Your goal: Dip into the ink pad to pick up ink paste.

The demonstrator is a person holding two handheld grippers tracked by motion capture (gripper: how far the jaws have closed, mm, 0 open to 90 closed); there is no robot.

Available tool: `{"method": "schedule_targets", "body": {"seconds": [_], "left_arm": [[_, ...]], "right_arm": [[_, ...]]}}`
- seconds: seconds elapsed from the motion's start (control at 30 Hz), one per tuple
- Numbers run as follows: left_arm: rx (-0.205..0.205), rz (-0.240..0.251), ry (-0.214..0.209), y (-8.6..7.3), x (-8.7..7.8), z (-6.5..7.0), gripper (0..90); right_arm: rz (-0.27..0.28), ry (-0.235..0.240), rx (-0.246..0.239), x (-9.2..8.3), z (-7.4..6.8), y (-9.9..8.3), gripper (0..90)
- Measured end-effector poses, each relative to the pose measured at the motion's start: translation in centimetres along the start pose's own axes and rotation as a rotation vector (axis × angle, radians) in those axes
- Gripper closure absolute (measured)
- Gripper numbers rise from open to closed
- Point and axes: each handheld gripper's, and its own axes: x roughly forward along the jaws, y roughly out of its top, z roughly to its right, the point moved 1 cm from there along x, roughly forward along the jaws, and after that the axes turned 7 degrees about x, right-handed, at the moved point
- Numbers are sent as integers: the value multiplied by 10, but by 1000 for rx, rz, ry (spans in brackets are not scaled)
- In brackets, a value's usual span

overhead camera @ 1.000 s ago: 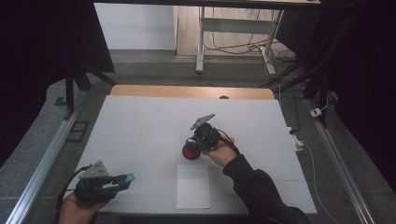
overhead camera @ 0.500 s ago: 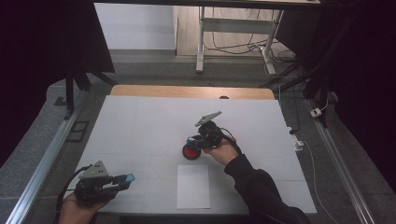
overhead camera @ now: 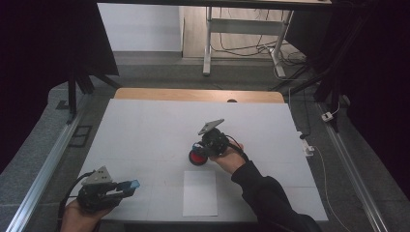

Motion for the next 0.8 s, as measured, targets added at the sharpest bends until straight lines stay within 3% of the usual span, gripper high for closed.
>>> {"method": "schedule_targets", "body": {"seconds": [0.3,0.8], "left_arm": [[1,1,0,0,0,0,680],[2,2,1,0,0,0,680]], "right_arm": [[50,21,-4,-13,-2,6,702],[5,47,-2,-4,-7,2,702]]}}
